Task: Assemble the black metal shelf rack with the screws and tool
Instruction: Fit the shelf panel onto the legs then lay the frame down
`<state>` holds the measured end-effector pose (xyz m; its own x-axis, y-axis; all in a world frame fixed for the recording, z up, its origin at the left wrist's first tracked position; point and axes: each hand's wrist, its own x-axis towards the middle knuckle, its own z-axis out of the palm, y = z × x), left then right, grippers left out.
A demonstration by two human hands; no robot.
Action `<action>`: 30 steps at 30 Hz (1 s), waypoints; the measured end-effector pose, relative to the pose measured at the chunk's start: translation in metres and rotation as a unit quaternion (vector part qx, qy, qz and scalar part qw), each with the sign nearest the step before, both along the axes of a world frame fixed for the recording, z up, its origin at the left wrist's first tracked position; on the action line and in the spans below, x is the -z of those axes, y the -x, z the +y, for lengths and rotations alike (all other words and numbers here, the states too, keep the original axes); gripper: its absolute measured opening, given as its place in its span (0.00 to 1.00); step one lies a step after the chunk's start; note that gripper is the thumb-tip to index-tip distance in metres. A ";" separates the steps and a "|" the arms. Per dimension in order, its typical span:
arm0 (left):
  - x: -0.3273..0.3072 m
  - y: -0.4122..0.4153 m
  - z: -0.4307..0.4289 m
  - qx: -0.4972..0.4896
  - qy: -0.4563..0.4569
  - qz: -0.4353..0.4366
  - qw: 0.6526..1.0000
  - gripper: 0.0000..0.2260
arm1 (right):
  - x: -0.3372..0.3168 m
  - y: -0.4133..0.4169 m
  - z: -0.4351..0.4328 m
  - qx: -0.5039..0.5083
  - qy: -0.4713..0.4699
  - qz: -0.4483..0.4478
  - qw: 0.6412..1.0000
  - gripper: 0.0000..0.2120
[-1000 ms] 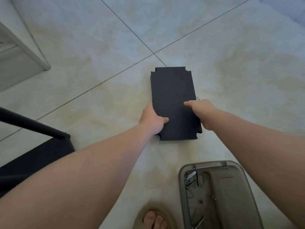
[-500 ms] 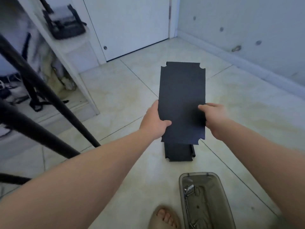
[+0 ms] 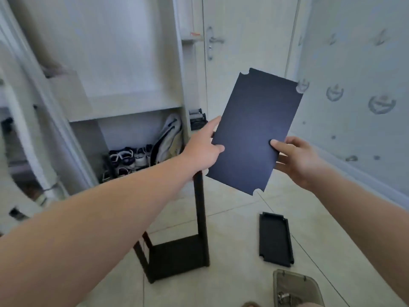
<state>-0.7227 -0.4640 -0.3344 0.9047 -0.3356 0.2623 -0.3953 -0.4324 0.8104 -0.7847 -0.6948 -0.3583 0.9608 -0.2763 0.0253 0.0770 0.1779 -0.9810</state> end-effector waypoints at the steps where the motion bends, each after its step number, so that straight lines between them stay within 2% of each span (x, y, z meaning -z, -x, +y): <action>1: -0.013 0.005 0.018 -0.010 0.007 -0.005 1.000 0.34 | -0.011 0.002 0.018 -0.012 0.004 -0.005 1.000 0.08; 4: -0.041 0.016 0.070 -0.041 0.044 -0.005 0.998 0.32 | -0.029 0.008 0.070 -0.044 0.007 0.004 0.999 0.10; 9: -0.046 0.029 0.142 -0.091 0.080 -0.008 0.993 0.27 | -0.021 0.020 0.143 -0.079 -0.056 -0.006 0.995 0.11; 13: -0.021 0.030 0.172 -0.231 0.075 -0.071 0.967 0.15 | -0.002 0.004 0.186 -0.038 -0.081 -0.018 0.996 0.08; 15: 0.001 0.032 0.175 -0.277 0.136 -0.091 0.947 0.08 | 0.006 -0.015 0.203 0.003 -0.094 -0.011 0.996 0.08; 17: 0.032 0.034 0.172 -0.270 0.196 -0.087 0.939 0.06 | 0.012 -0.038 0.218 0.039 -0.136 -0.016 0.990 0.09; 19: 0.067 0.030 0.166 -0.238 0.224 -0.013 0.945 0.07 | 0.020 -0.069 0.231 0.063 -0.171 -0.014 0.983 0.09; 21: 0.096 0.013 0.163 -0.207 0.217 0.110 0.948 0.07 | 0.029 -0.104 0.243 0.077 -0.190 -0.006 0.979 0.09; 23: 0.113 -0.013 0.161 -0.191 0.201 0.217 0.936 0.10 | 0.034 -0.137 0.256 0.076 -0.213 0.000 0.974 0.07; 26: 0.127 -0.050 0.159 -0.200 0.255 0.258 0.910 0.12 | 0.040 -0.177 0.272 0.049 -0.237 0.011 0.970 0.07; 30: 0.129 -0.064 0.150 -0.244 0.275 0.287 0.884 0.10 | 0.037 -0.190 0.274 0.013 -0.252 0.051 0.966 0.08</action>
